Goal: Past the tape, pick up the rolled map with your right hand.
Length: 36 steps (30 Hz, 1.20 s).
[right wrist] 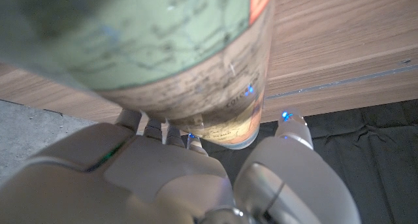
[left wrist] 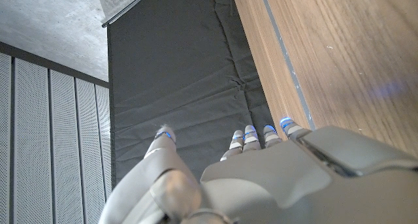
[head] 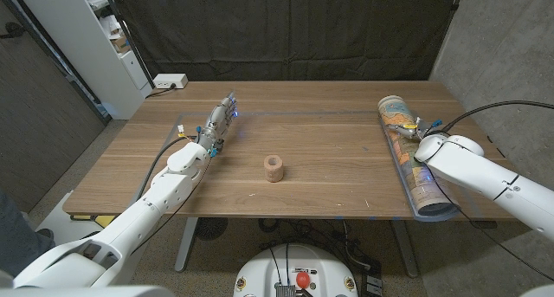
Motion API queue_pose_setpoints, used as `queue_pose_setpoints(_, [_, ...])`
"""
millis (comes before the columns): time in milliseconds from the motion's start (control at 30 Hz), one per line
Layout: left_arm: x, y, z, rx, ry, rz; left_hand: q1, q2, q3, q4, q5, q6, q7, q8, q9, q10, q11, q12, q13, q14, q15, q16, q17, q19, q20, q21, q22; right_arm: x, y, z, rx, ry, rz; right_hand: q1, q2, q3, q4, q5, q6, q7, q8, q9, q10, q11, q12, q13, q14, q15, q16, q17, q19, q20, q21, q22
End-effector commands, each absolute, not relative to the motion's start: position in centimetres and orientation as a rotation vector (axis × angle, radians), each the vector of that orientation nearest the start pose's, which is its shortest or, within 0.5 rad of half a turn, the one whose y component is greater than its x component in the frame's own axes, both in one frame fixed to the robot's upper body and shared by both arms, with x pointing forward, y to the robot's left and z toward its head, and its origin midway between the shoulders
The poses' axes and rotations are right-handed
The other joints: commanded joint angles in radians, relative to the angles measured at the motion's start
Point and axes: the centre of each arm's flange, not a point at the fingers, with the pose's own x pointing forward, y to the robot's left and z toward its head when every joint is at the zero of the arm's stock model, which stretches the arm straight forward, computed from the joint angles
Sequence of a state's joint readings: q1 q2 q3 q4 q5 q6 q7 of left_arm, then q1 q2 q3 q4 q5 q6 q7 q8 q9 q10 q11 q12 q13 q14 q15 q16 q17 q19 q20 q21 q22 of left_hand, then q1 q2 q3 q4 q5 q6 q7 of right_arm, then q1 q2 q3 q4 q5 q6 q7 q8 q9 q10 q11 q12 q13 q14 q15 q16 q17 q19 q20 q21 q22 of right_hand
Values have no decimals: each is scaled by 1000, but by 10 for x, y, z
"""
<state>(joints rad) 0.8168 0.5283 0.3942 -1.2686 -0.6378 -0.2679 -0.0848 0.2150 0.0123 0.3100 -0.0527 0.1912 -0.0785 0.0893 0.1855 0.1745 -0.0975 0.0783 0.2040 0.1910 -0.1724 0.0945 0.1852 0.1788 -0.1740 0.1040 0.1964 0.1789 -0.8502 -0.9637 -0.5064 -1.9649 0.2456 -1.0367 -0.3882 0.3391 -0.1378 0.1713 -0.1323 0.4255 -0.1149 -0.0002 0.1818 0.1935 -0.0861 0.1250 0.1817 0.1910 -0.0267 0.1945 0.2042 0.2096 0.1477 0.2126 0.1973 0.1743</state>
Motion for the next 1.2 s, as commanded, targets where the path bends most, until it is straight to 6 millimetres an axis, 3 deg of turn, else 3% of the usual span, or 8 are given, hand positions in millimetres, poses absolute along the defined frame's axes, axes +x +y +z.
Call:
queue_pose_setpoints(33, [659, 289, -32, 17, -555, -252, 0, 7, 3, -5, -4, 5, 1, 5, 6, 0, 0, 7, 2, -3, 5, 5, 6, -40, 4, 5, 5, 580, -365, -31, -935, 108, -410, 15, 3, -2, -4, 8, -14, 0, 10, 1, -9, 2, 8, 1, 4, 8, 9, -1, 13, 3, 6, 6])
queue_pose_setpoints(200, [660, 290, -31, 16, -556, -250, -1, 7, 3, -6, -4, 5, 0, 5, 6, -1, 1, 7, 2, -2, 5, 5, 6, -40, 5, 5, 5, 581, -364, -30, -947, 113, -417, 25, 9, 2, -6, 11, -17, -1, 11, 2, -11, -1, 9, 1, 4, 9, 9, -1, 20, 2, 8, 6])
queue_pose_setpoints(433, [662, 289, -33, 13, -554, -251, -1, 8, 3, -6, -4, 6, 0, 5, 6, 0, -1, 7, 2, -2, 5, 5, 6, -40, 6, 5, 5, 583, -362, -30, -960, 105, -429, 86, 42, 24, -19, 24, -20, -1, 18, 3, -10, -11, 15, 5, 15, -7, 16, 0, 62, 0, 20, 8])
queue_pose_setpoints(633, [664, 289, -33, 10, -552, -251, -2, 8, 2, -8, -4, 9, -2, 6, 6, 3, -1, 8, 2, 0, 5, 6, 6, -38, 8, 6, 5, 584, -361, -29, -975, 93, -442, 196, 78, 59, -35, 32, -10, -5, 27, 3, -2, -19, 22, 8, 53, -34, 31, 2, 159, -2, 45, 11])
queue_pose_setpoints(800, [665, 289, -32, 10, -550, -253, -2, 8, 2, -9, -4, 11, -2, 6, 6, 3, -2, 9, 2, 1, 5, 6, 6, -37, 12, 6, 5, 585, -360, -29, -981, 80, -454, 241, 91, 75, -39, 28, -5, -9, 30, 4, 4, -22, 24, 9, 68, -45, 36, 3, 198, -3, 54, 11])
queue_pose_setpoints(967, [666, 288, -32, 10, -549, -253, -3, 8, 1, -9, -4, 11, -2, 6, 6, 4, -2, 9, 2, 1, 5, 6, 6, -37, 12, 6, 5, 584, -359, -28, -984, 54, -472, 315, 103, 99, -44, 12, 9, -10, 33, 3, 17, -30, 28, 9, 107, -60, 50, 6, 268, -4, 70, 11])
queue_pose_setpoints(1067, [666, 288, -32, 9, -548, -253, -3, 9, 1, -9, -4, 11, -2, 6, 6, 4, -2, 9, 2, 1, 6, 6, 6, -37, 13, 6, 5, 583, -358, -27, -987, 39, -481, 363, 106, 113, -44, 0, 25, -18, 36, 3, 34, -33, 33, 10, 137, -66, 60, 9, 324, -5, 84, 11])
queue_pose_setpoints(1200, [667, 287, -32, 8, -547, -255, -3, 9, 1, -10, -4, 12, -2, 6, 6, 4, -3, 9, 2, 2, 5, 6, 6, -36, 13, 6, 5, 583, -358, -26, -983, 23, -485, 426, 111, 133, -39, -20, 53, -23, 39, 3, 61, -36, 39, 12, 198, -85, 85, 22, 429, -11, 112, 11])
